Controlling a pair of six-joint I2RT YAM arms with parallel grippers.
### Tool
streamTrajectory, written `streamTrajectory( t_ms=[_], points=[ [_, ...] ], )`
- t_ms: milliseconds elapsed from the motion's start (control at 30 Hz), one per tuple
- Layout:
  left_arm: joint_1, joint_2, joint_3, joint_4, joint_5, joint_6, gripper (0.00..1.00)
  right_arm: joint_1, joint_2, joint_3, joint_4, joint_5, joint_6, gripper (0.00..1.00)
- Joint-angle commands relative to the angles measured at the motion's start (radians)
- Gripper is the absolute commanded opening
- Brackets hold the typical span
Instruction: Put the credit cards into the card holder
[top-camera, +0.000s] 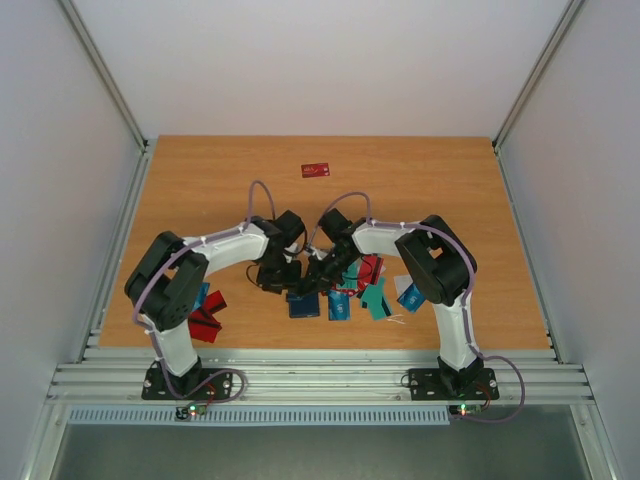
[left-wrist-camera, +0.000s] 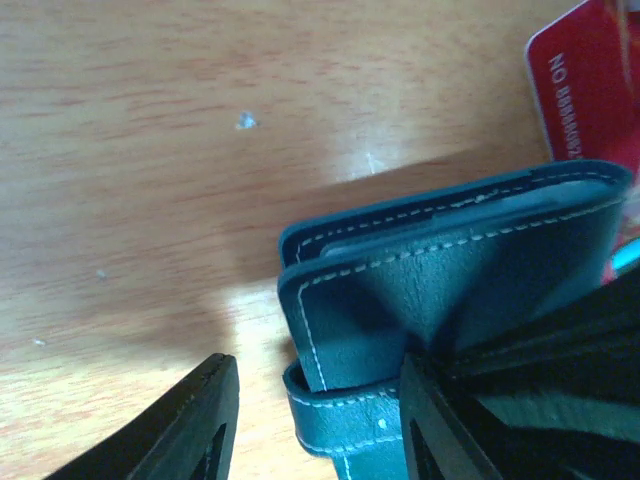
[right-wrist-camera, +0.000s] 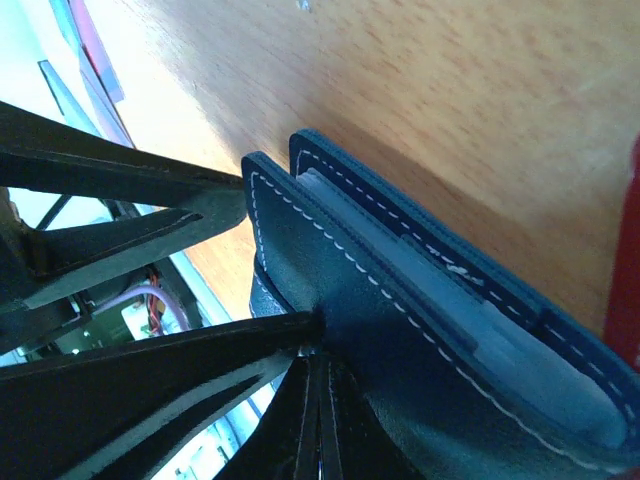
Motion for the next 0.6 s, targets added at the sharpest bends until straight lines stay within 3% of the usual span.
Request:
streamTrajectory(
  t_ms=[0,267,400,567],
  points=[
    [-0.086,0.113,-0.006,-0.029,-0.086,0.014,0.46,0.013,0.079,-0.04,-0.041,0.134,-0.019,0.01],
    [-0.1,0.068,0.028,-0.085,-0.157,-0.019,0.47,0.013,0.065,-0.037,-0.052,0.134,-0.023,0.01],
    [-0.099,-0.004,0.084,-0.132,-0.183,-0.018,0.58,0.013,0.022,-0.018,-0.075,0.129,-0.035,0.02],
    [-0.097,-0.076,0.149,-0.18,-0.217,0.006,0.68,0.009,-0.078,0.014,-0.122,0.126,-0.047,0.2]
  ],
)
